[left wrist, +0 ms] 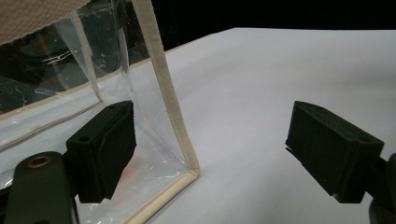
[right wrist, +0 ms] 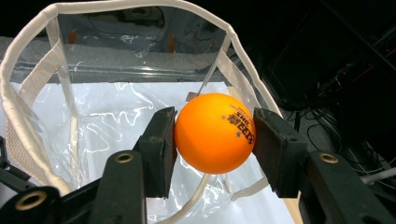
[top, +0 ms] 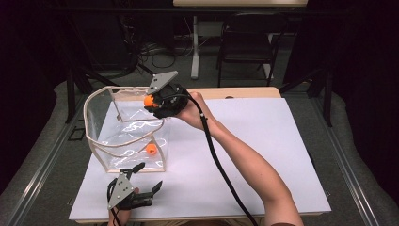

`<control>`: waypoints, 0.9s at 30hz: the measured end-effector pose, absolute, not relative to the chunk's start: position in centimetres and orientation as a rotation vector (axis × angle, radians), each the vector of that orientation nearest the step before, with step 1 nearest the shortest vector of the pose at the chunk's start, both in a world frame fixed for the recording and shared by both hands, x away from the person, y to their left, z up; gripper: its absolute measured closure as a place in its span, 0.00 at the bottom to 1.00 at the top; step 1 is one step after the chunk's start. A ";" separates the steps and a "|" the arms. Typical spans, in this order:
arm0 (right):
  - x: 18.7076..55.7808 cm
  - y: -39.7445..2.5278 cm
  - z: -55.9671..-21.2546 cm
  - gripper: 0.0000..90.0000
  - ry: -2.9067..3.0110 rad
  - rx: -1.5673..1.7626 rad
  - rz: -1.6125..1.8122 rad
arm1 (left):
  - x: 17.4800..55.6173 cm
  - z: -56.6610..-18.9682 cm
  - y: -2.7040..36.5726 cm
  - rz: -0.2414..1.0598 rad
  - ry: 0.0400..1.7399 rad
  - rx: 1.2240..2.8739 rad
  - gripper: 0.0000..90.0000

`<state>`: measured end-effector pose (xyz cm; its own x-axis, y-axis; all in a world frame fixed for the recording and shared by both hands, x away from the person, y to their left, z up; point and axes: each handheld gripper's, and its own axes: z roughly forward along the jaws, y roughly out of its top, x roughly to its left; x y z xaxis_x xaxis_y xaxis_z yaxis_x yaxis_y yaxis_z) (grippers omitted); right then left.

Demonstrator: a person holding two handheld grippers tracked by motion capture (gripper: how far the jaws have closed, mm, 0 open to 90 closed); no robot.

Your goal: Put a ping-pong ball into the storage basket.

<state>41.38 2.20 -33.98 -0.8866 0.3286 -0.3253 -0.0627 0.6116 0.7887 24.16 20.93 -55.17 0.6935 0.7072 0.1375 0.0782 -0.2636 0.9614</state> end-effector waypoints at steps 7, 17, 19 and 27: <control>41.3 2.8 -34.3 0.56 2.415 0.197 1.182 | 24.2 -55.2 21.0 0.684 0.629 1.756 0.18; 40.9 3.5 -34.6 0.56 2.431 0.185 1.177 | 24.2 -55.1 21.0 0.684 0.629 1.753 0.18; 40.9 3.6 -34.7 0.56 2.438 0.185 1.167 | 24.2 -55.1 21.0 0.683 0.629 1.753 0.18; 40.9 4.1 -35.3 0.56 2.461 0.177 1.151 | 24.2 -55.1 21.0 0.683 0.629 1.753 0.18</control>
